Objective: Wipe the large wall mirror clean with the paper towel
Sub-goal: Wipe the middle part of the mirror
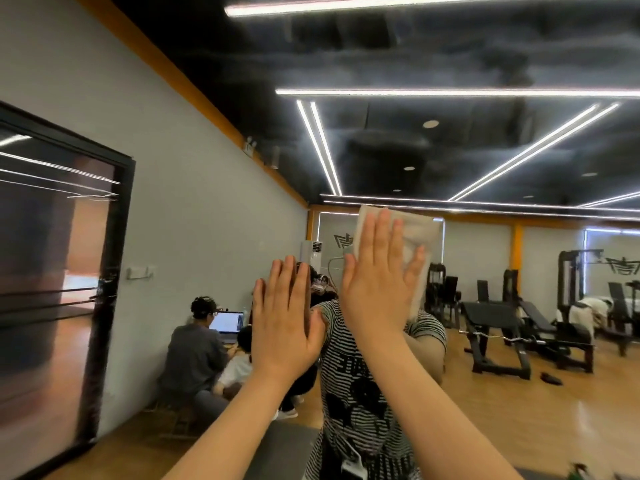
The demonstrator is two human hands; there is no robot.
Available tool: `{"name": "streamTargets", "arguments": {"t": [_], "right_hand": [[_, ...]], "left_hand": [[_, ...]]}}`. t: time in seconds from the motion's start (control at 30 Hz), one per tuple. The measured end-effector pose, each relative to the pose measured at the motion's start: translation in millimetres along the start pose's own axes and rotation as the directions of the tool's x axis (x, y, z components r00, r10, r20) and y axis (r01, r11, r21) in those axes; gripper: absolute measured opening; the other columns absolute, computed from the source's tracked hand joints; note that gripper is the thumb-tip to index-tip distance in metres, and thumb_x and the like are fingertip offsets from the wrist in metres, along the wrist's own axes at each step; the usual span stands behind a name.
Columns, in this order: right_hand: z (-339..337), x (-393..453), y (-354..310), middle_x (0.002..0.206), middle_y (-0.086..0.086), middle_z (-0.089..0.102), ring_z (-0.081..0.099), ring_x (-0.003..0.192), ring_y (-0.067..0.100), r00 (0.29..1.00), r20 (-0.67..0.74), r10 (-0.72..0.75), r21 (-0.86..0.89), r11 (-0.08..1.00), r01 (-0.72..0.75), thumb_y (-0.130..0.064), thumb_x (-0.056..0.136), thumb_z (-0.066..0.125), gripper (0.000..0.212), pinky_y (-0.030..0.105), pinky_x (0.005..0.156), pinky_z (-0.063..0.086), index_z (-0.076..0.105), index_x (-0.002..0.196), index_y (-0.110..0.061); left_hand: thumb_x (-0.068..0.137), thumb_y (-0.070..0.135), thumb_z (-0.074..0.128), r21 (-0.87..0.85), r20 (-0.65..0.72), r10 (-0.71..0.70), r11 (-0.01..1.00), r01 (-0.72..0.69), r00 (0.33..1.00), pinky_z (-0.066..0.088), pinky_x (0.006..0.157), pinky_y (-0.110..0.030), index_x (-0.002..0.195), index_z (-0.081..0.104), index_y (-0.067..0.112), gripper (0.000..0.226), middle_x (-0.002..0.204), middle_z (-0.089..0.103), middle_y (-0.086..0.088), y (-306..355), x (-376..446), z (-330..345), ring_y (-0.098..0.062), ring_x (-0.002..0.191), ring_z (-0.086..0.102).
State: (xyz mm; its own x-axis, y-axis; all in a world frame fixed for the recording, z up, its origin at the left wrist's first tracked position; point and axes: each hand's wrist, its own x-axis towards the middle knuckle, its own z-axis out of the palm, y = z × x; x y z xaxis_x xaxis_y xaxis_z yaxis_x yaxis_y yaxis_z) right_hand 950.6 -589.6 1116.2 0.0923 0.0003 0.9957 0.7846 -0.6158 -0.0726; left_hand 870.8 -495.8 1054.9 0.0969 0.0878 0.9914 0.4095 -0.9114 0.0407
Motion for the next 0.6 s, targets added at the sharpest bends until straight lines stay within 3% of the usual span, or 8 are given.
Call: {"name": "streamTargets", "arguments": {"t": [0.2,0.37,0.43,0.6], "right_hand": [[-3.0,0.3,0.5,0.16,0.01,0.017,0.008,0.147,0.02,1.0,0.012,-0.009,-0.017,1.0,0.009,-0.035,0.099,0.023,0.06,0.043,0.117,-0.009,0.013,0.152,-0.009],[-4.9,0.1,0.1,0.159,0.007,0.009,0.003,0.146,0.016,0.999,0.039,0.01,-0.048,0.999,-0.009,-0.037,0.1,0.022,0.06,0.041,0.117,-0.01,0.013,0.153,-0.011],[-6.1,-0.1,-0.4,0.16,0.004,0.004,0.0,0.147,0.016,0.998,0.058,0.012,-0.047,0.999,-0.01,-0.038,0.1,0.021,0.06,0.04,0.118,-0.01,0.009,0.153,-0.013],[-10.4,-0.8,-3.3,0.16,0.002,-0.003,-0.003,0.148,0.019,0.996,0.089,0.025,-0.063,0.998,-0.02,-0.038,0.101,0.017,0.06,0.04,0.118,-0.01,0.004,0.153,-0.014]], "left_hand": [[0.088,0.033,0.039,-0.047,0.055,-0.002,0.999,0.005,0.998,0.003,0.119,-0.04,0.151,0.02,0.013,0.069,0.158,0.02,-0.01,-2.7,-0.6,-0.4,-0.019,0.147,0.007],[0.086,0.03,0.039,-0.11,0.121,0.103,0.99,-0.089,0.987,0.01,0.118,-0.049,0.148,0.027,0.016,0.064,0.156,0.022,-0.007,-24.0,-10.4,-19.6,-0.021,0.146,0.016],[0.085,0.029,0.039,-0.086,0.123,0.143,0.987,-0.133,0.982,0.006,0.122,-0.044,0.147,0.028,0.017,0.065,0.155,0.021,-0.007,-47.5,-18.3,-30.3,-0.023,0.145,0.015],[0.085,0.033,0.036,0.05,0.157,0.021,0.998,-0.03,0.987,-0.005,0.119,-0.038,0.151,0.021,0.012,0.07,0.158,0.014,-0.012,-126.2,-27.6,-44.3,-0.024,0.148,0.001]]}}
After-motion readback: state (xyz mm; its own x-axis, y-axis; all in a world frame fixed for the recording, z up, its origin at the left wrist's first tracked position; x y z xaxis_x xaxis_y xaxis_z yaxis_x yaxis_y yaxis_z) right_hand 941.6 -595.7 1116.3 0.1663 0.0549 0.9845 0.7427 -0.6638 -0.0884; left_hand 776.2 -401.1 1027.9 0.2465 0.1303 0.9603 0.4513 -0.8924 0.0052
